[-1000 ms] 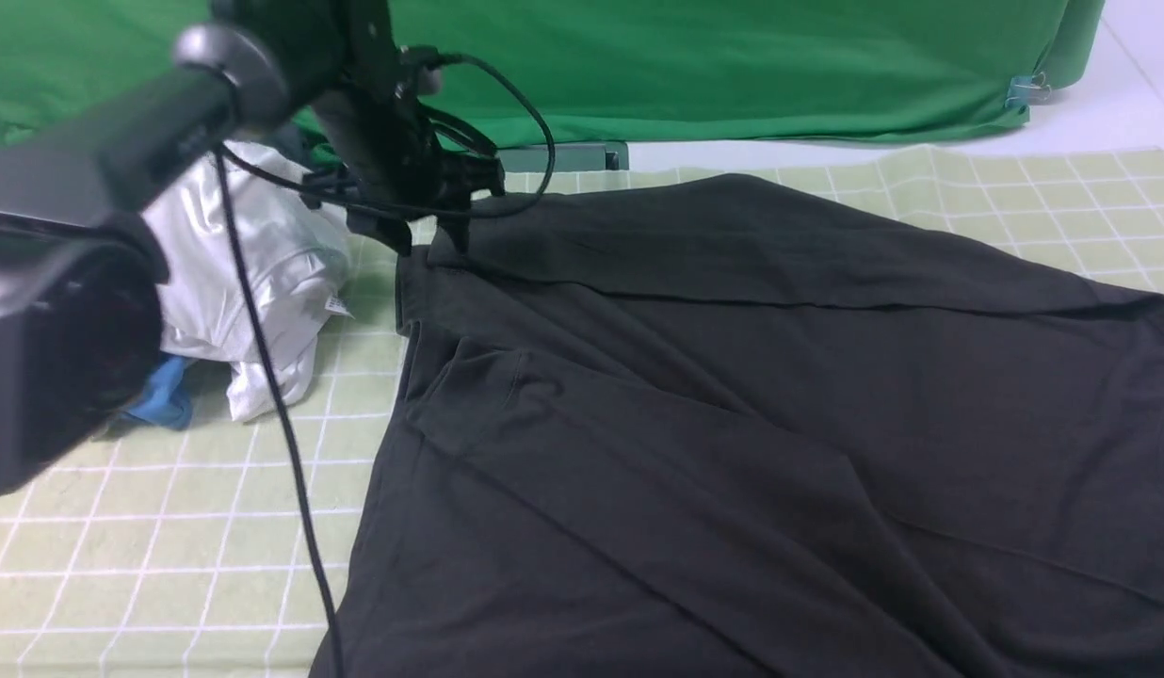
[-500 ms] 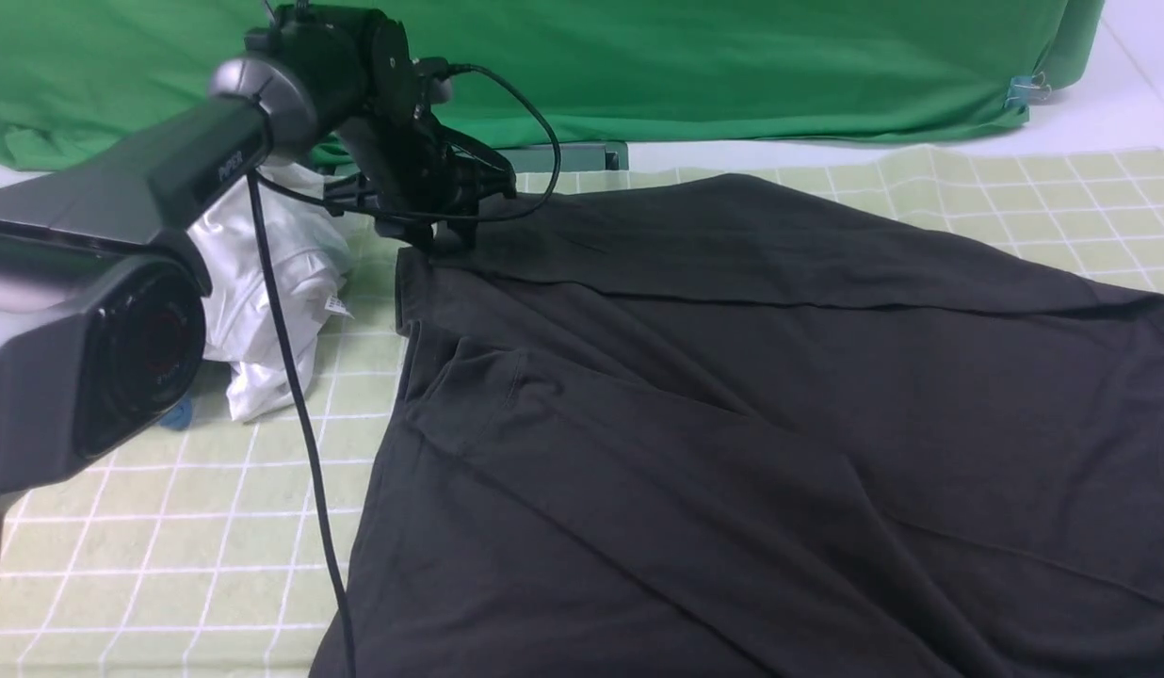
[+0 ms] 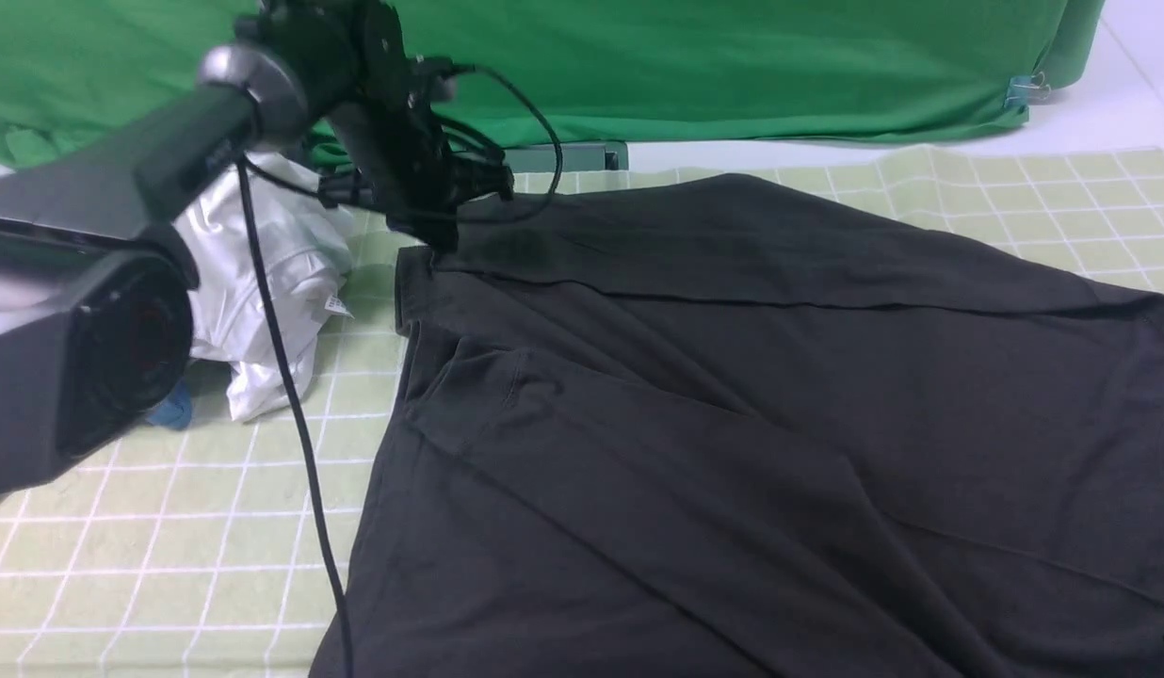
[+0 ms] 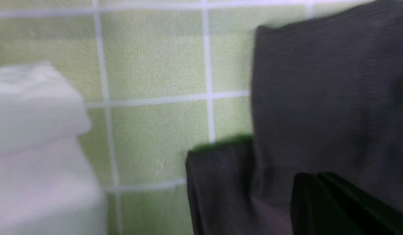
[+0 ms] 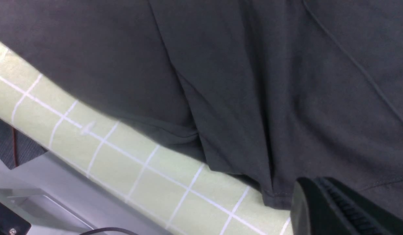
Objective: Fold a long-sleeved shirt over a green coffee tablecloth.
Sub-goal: 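Grab the top left corner of the dark shirt with the left gripper, then fold the left side of the dark shirt inward over its body with the left gripper, then grasp the near edge of the shirt at its hem and shoulder corners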
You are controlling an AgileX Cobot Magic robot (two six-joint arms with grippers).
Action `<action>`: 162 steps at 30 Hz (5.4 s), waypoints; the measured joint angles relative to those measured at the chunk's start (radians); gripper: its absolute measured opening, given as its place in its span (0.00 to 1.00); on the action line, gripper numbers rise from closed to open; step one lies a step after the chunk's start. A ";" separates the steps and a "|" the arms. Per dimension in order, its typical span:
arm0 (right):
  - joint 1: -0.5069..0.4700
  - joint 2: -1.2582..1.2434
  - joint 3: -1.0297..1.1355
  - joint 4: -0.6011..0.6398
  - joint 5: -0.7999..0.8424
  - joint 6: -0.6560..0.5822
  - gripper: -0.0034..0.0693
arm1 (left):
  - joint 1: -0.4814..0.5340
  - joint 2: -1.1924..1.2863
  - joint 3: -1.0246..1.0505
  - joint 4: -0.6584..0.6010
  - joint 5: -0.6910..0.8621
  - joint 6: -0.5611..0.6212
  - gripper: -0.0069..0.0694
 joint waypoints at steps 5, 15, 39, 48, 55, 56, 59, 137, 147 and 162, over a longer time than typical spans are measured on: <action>0.000 -0.001 0.000 0.000 -0.004 0.000 0.07 | 0.000 -0.056 -0.001 -0.004 0.010 0.008 0.09; 0.000 -0.001 0.000 0.000 -0.012 -0.001 0.08 | 0.000 0.000 -0.001 0.006 0.021 0.011 0.15; 0.000 -0.001 0.000 -0.007 -0.044 -0.001 0.11 | 0.000 0.081 -0.002 -0.014 -0.067 0.007 0.38; 0.000 -0.001 0.000 -0.011 -0.045 -0.001 0.12 | 0.002 0.083 -0.008 -0.052 -0.059 0.064 0.15; 0.000 -0.001 0.000 -0.014 -0.050 -0.012 0.12 | 0.001 -0.012 -0.002 -0.073 -0.011 0.093 0.15; 0.000 -0.001 0.000 -0.019 -0.054 -0.015 0.12 | 0.001 -0.036 -0.002 -0.078 -0.006 0.097 0.15; 0.000 -0.001 0.000 -0.052 -0.071 -0.020 0.12 | 0.001 -0.103 -0.002 -0.099 0.022 0.111 0.15; 0.000 0.147 -0.140 -0.417 -0.177 0.210 0.22 | -0.338 -0.751 0.772 0.260 0.183 -0.186 0.43; 0.000 0.147 -0.140 -0.417 -0.172 0.210 0.23 | -0.277 -0.886 1.103 0.079 0.148 -0.131 0.11; 0.000 0.147 -0.140 -0.417 -0.173 0.210 0.24 | -0.357 -0.986 1.575 0.050 -0.190 -0.268 0.61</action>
